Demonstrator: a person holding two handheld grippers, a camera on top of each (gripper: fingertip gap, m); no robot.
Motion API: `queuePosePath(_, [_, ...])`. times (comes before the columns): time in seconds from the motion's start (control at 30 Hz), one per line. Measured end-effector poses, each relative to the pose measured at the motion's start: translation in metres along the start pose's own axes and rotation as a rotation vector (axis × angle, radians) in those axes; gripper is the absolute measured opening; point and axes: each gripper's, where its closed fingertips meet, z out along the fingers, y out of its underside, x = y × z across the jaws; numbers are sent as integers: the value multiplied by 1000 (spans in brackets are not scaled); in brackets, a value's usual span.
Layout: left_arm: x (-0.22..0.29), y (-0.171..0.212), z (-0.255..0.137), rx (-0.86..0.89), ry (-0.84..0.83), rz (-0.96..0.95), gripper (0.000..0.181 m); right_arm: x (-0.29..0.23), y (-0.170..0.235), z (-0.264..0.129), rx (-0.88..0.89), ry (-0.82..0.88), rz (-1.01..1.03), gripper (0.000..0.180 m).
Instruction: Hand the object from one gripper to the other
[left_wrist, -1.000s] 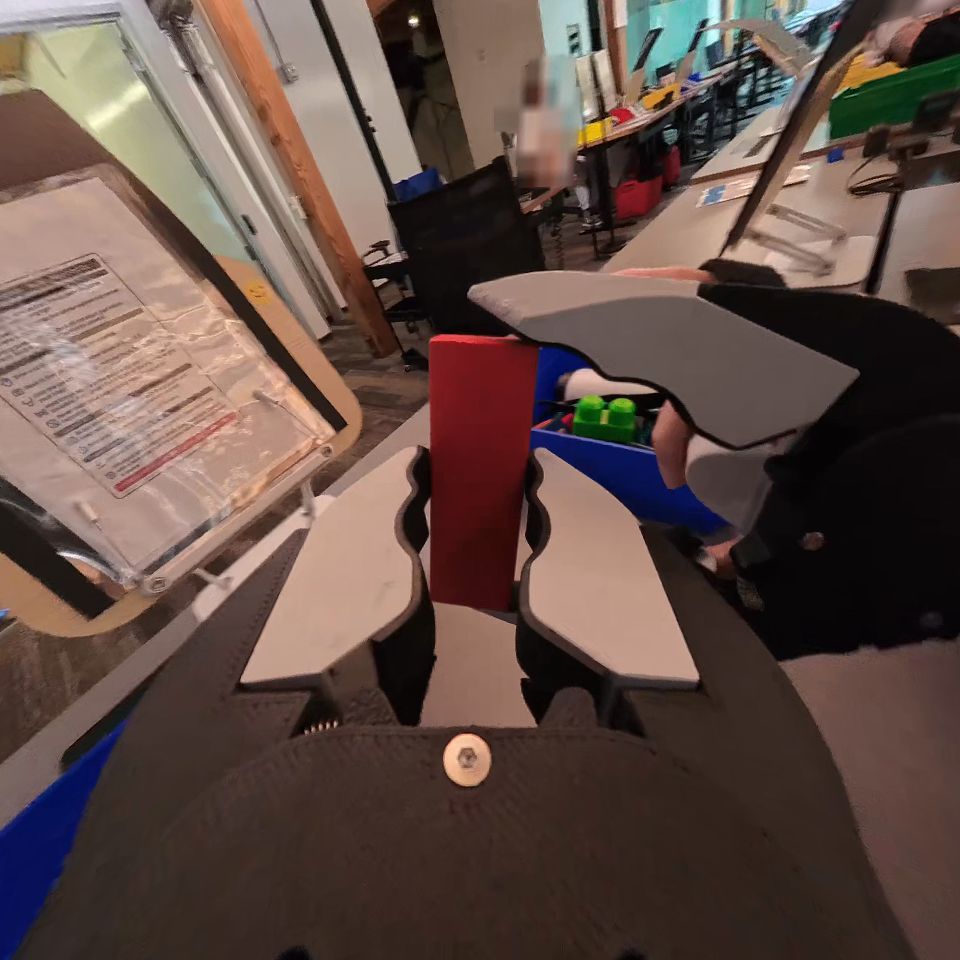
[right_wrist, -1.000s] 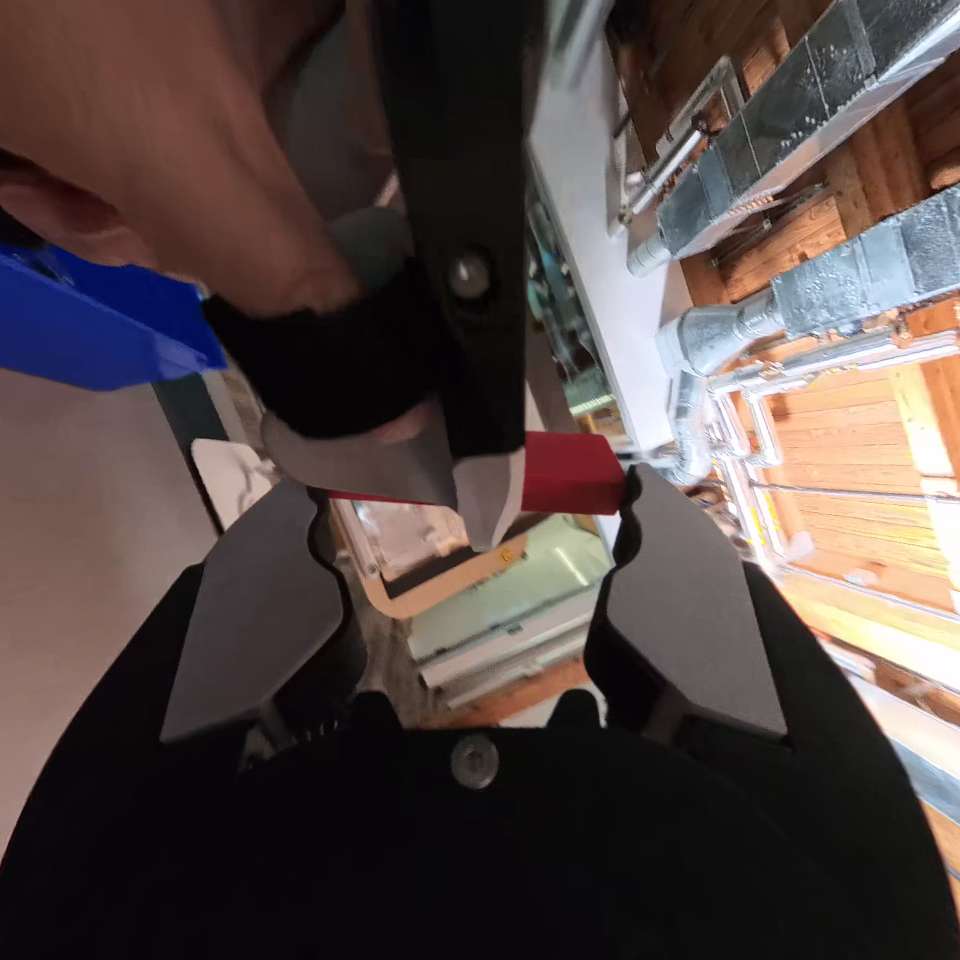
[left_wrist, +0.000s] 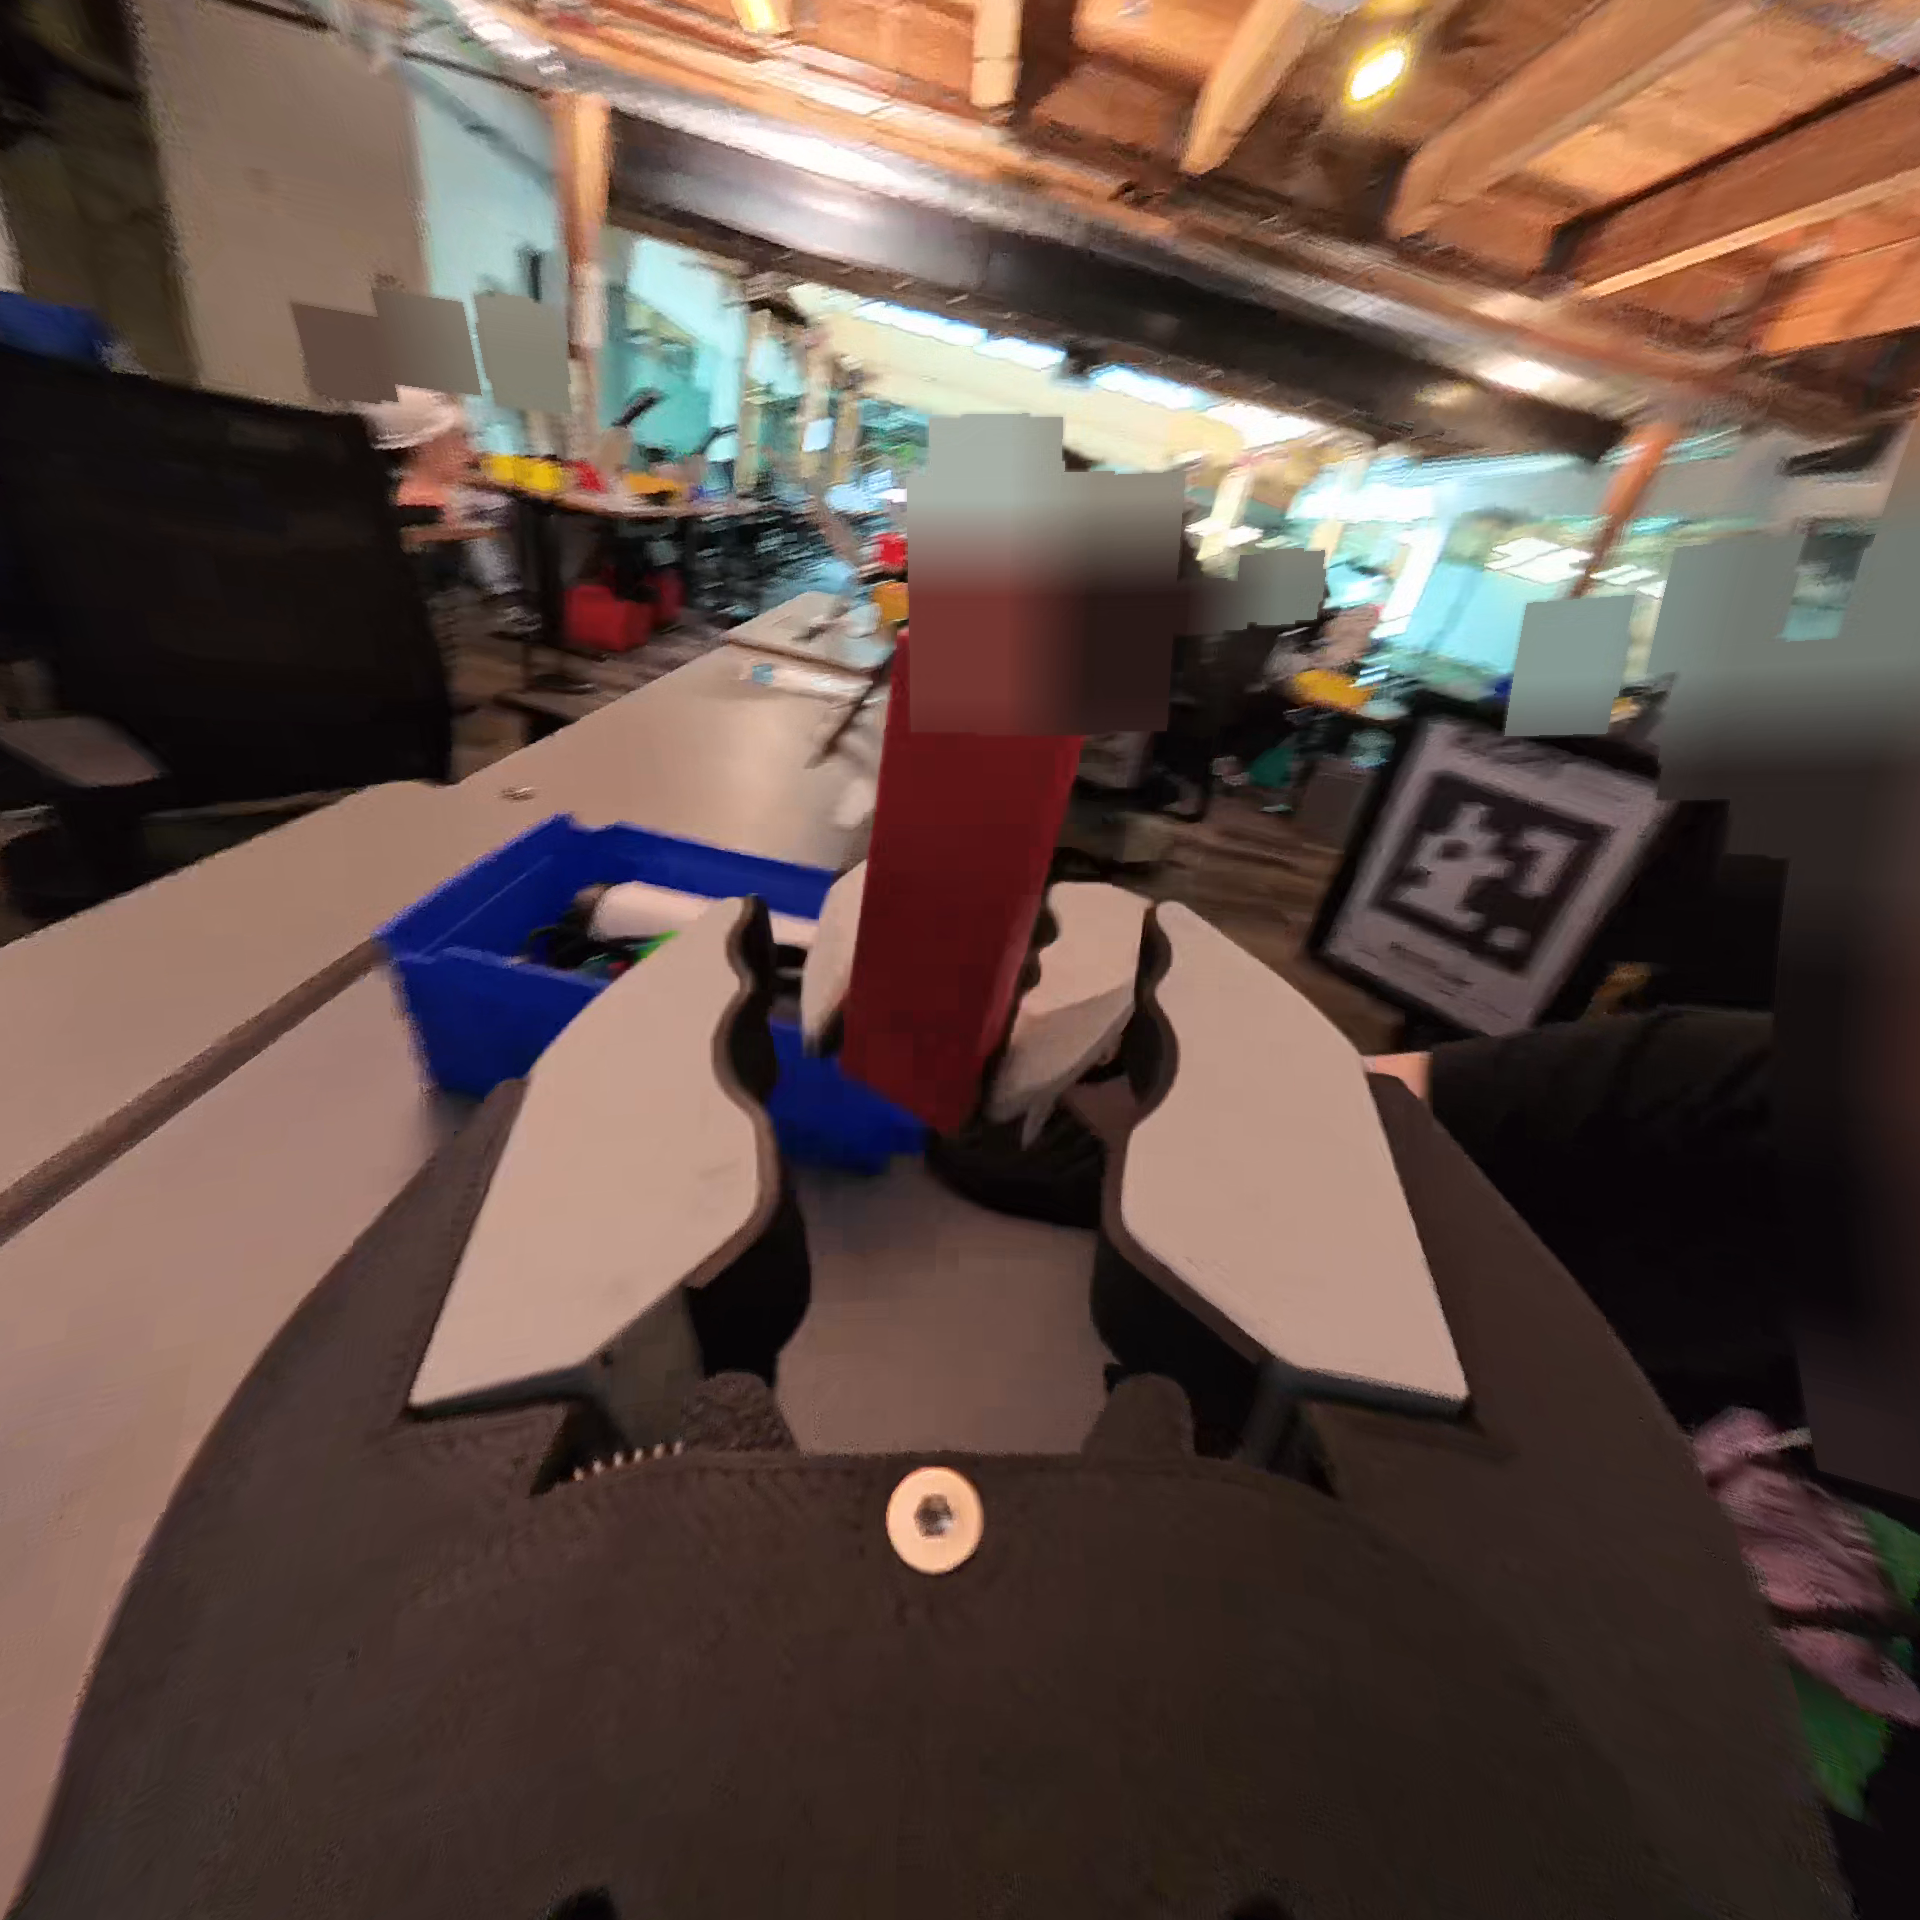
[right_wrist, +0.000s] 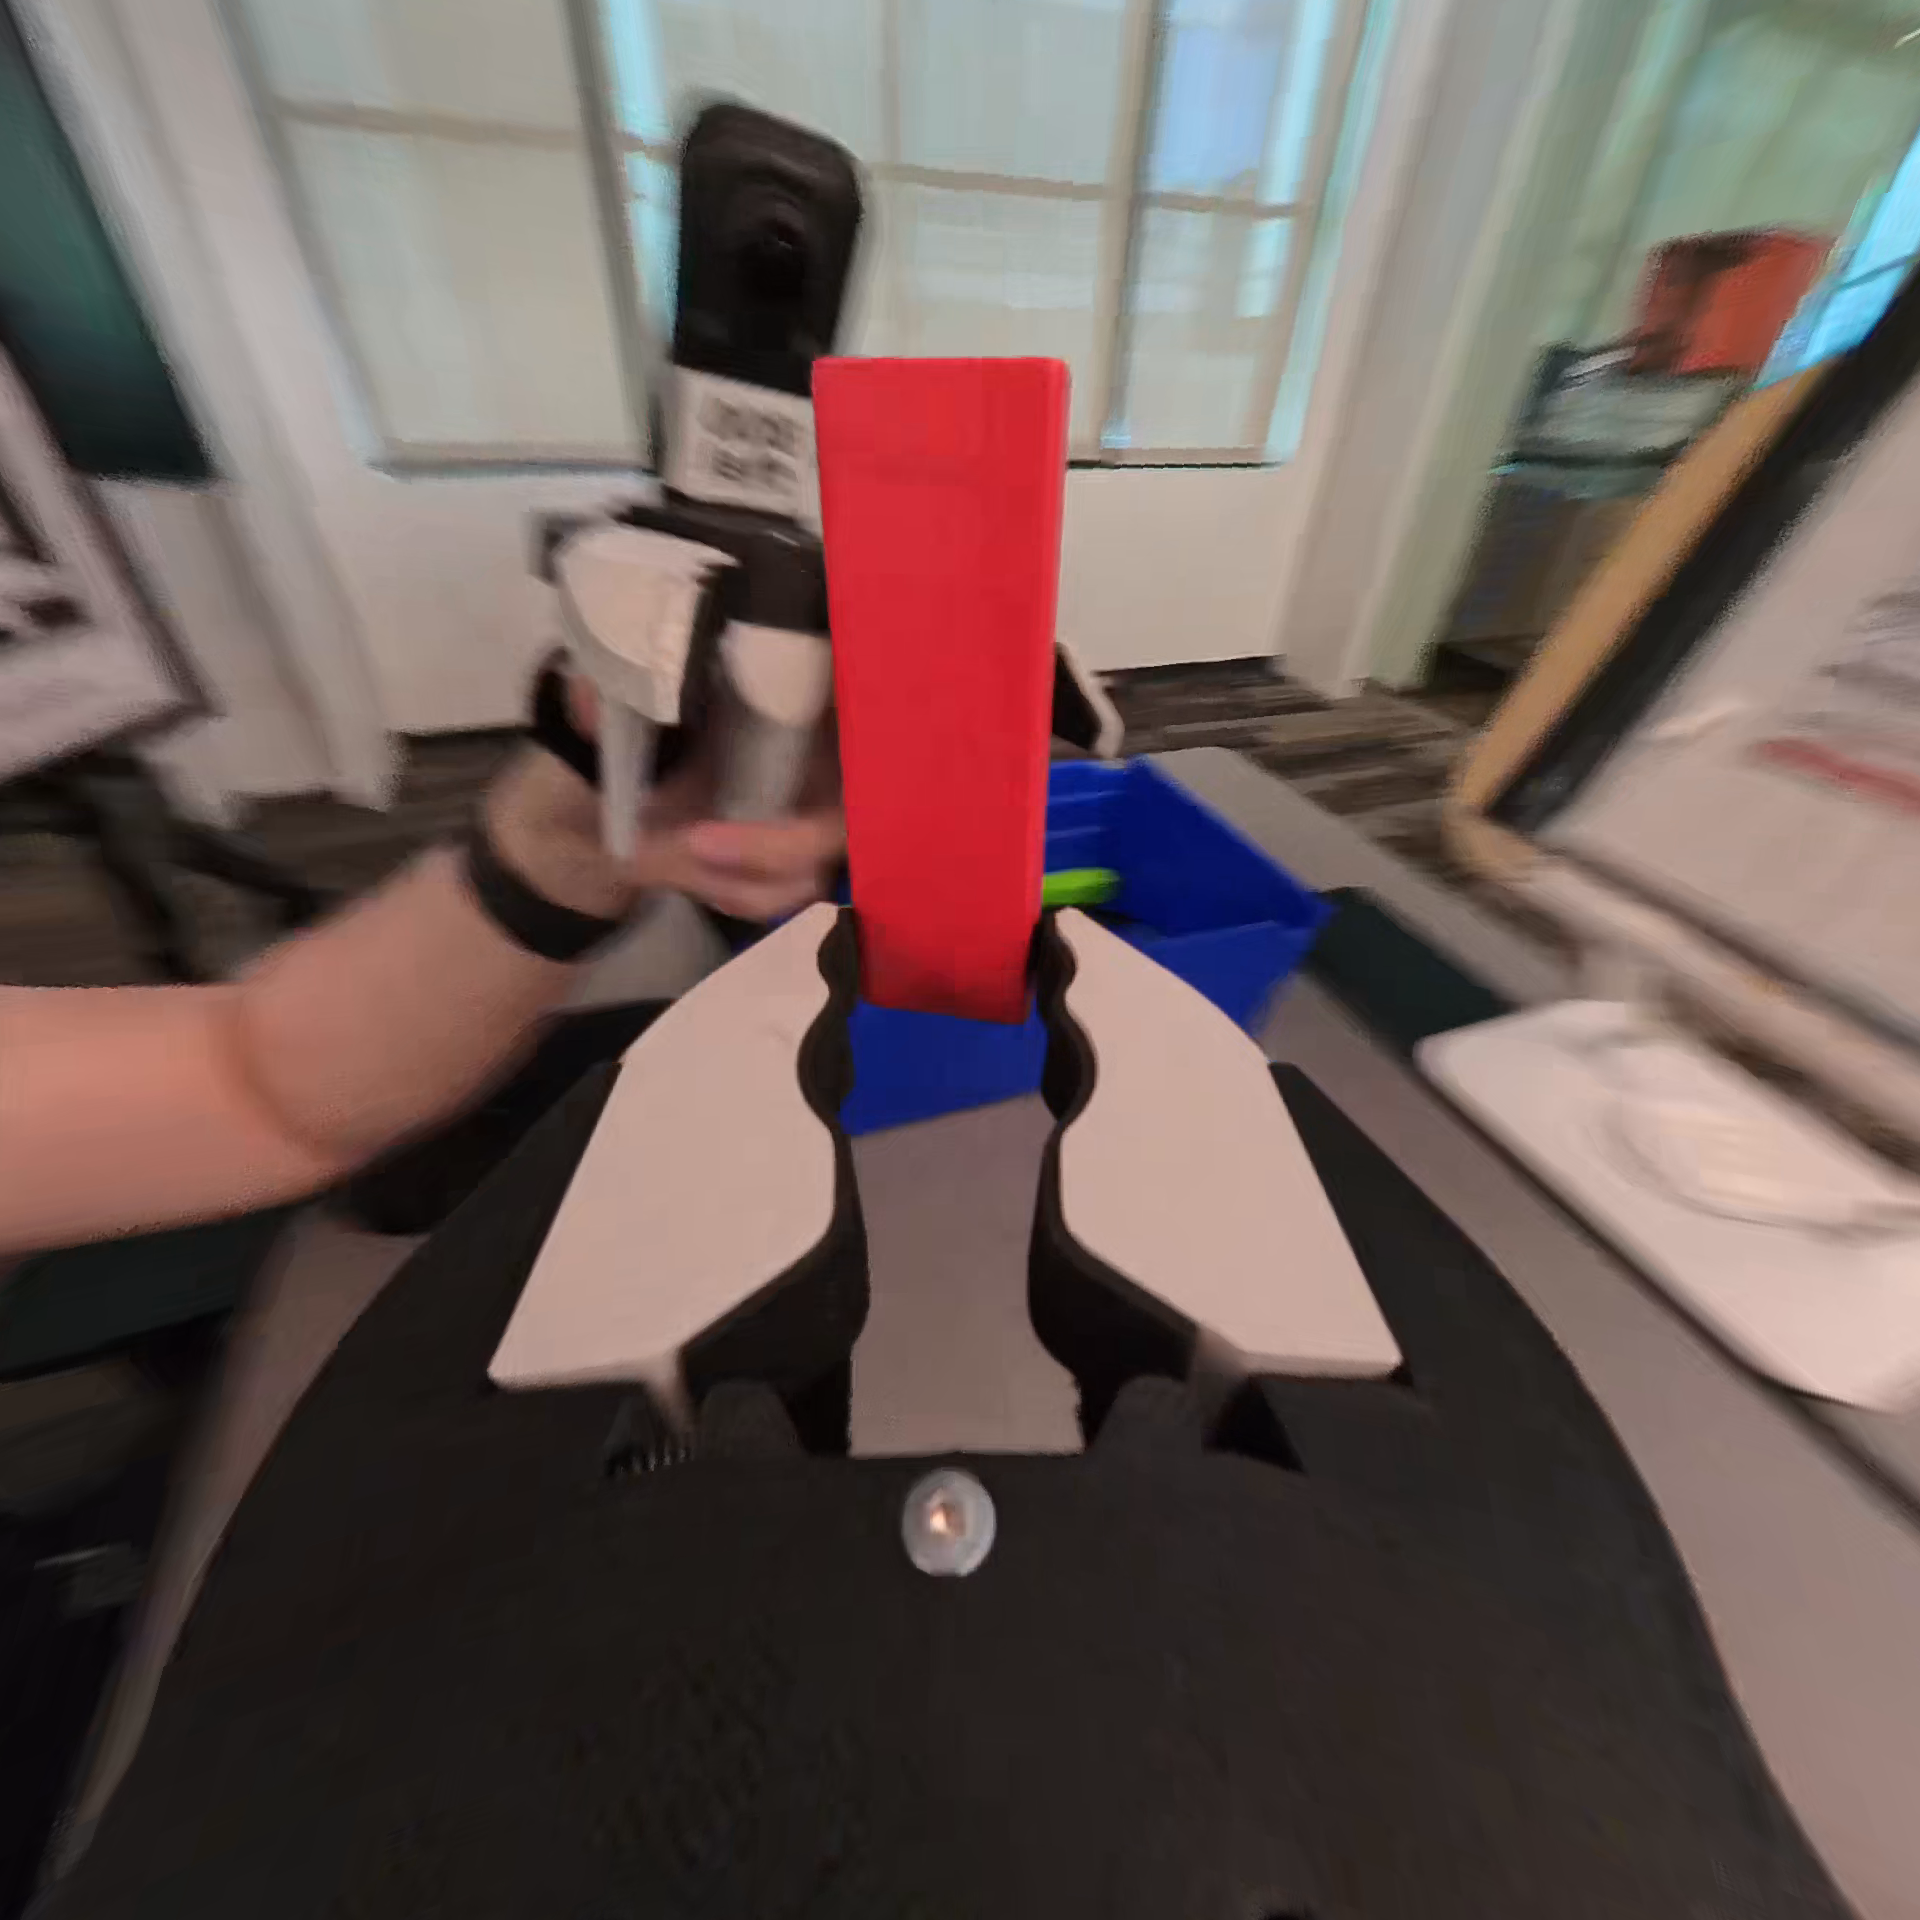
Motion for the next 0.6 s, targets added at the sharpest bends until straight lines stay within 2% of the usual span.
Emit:
queuePosePath(0.07, [-12, 0, -9, -61, -166, 119, 67, 26, 0, -8, -36, 220, -248, 34])
queuePosePath(0.17, [-9, 3, -14, -164, -286, 225, 69, 48, -4, -21, -133, 486, -719, 34])
queuePosePath(0.23, [-8, 9, -12, -224, -333, 233, 70, 51, -4, -25, -201, 588, -979, 34])
queuePosePath(0.3, [-13, 17, -8, -273, -394, 241, 71, 47, -1, -22, -228, 601, -1138, 34])
queuePosePath(0.37, [-20, 28, -2, -316, -427, 246, 68, 42, 4, -18, -241, 593, -1213, 34])
queuePosePath(0.43, [-26, 33, 3, -319, -432, 248, 54, 41, 10, -14, -281, 585, -1248, 34])
queuePosePath(0.47, [-25, 35, 6, -315, -411, 243, 42, 42, 12, -13, -302, 587, -1263, 34])
queuePosePath(0.5, [-26, 39, 8, -322, -396, 232, 28, 44, 15, -12, -318, 588, -1263, 34])
queuePosePath(0.6, [-41, 43, 3, -351, -440, 248, 16, 51, 23, -10, -370, 591, -1166, 35])
